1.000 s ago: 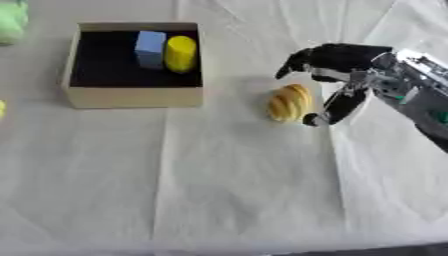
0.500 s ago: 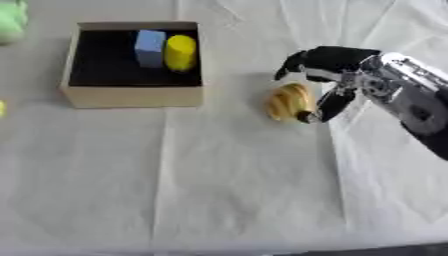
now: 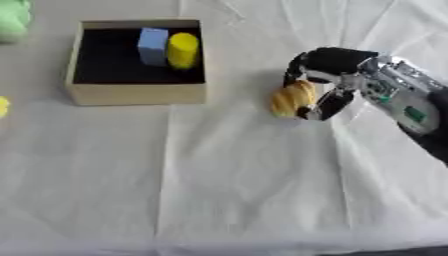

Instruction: Pick up objects on the table and place them in the box.

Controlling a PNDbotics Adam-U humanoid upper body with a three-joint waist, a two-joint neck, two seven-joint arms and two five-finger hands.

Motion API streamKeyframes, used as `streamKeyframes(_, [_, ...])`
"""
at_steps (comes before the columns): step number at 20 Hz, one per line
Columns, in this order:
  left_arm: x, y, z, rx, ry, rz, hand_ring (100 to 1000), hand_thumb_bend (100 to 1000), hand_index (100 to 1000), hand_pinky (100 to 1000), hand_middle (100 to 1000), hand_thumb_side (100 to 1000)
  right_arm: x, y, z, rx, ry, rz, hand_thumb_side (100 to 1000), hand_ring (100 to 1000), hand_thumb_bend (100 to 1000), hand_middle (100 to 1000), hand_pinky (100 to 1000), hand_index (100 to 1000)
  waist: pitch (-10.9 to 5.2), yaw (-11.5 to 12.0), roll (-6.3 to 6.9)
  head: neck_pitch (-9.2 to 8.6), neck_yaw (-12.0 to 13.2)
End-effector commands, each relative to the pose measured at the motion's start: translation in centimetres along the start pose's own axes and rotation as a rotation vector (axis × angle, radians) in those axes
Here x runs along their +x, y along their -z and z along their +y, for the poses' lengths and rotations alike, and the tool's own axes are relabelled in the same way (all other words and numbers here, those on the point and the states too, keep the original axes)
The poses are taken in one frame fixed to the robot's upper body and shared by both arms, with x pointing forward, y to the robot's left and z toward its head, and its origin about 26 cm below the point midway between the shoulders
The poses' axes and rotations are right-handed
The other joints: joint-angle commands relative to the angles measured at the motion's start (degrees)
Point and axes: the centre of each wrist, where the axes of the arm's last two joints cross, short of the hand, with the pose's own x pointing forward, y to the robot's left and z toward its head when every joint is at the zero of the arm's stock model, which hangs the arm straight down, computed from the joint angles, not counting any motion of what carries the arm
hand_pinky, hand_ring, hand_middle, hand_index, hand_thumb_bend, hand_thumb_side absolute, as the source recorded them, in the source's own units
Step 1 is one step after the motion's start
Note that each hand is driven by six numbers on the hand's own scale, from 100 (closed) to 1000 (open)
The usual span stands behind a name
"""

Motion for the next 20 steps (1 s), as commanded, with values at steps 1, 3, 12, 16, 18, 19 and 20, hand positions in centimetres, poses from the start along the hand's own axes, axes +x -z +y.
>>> streamKeyframes(1, [0.4,0.2,1.5,0.034,0.004,-0.016,912,612,936,818,896,490,-0.5,-0.1,0.0,-0.018,-0.015,0.018,100,715,222,599,735,669,-0.24,0.18,0.85,0.24,0.18])
streamKeyframes(3, [0.3,0.2,1.5,0.032,0.006,-0.013,912,613,935,818,896,491,-0.2,-0.3,-0.4,-0.047,-0.001,0.004,100,711,204,599,734,669,-0.33,0.15,0.86,0.24,0.37])
streamKeyframes(12, [0.0,0.1,1.6,0.032,0.015,-0.008,911,610,931,817,896,493,3.8,-2.6,-8.1,-0.242,0.021,-0.116,100,683,153,589,727,676,-1.05,-0.31,0.53,0.24,0.50])
streamKeyframes(16, [0.1,0.1,1.5,0.027,0.022,-0.014,911,610,930,817,895,494,5.9,-2.7,-12.0,-0.331,0.038,-0.170,100,665,130,582,720,673,-1.51,-0.15,0.27,0.24,0.34])
streamKeyframes(18, [0.1,0.1,1.3,0.022,0.024,-0.017,911,611,930,817,895,495,6.8,-2.2,-13.6,-0.359,0.056,-0.194,100,664,132,581,719,673,-1.76,-0.01,0.07,0.24,0.19])
streamKeyframes(19, [0.2,0.1,1.3,0.020,0.025,-0.020,911,611,930,817,895,495,7.2,-1.8,-14.2,-0.364,0.061,-0.204,100,664,130,582,719,673,-1.87,0.12,-0.03,0.24,0.13])
streamKeyframes(20, [0.3,0.1,1.3,0.018,0.028,-0.023,911,611,930,817,895,496,7.6,-1.3,-14.8,-0.363,0.062,-0.214,100,665,131,583,718,674,-1.98,0.28,-0.14,0.24,0.09])
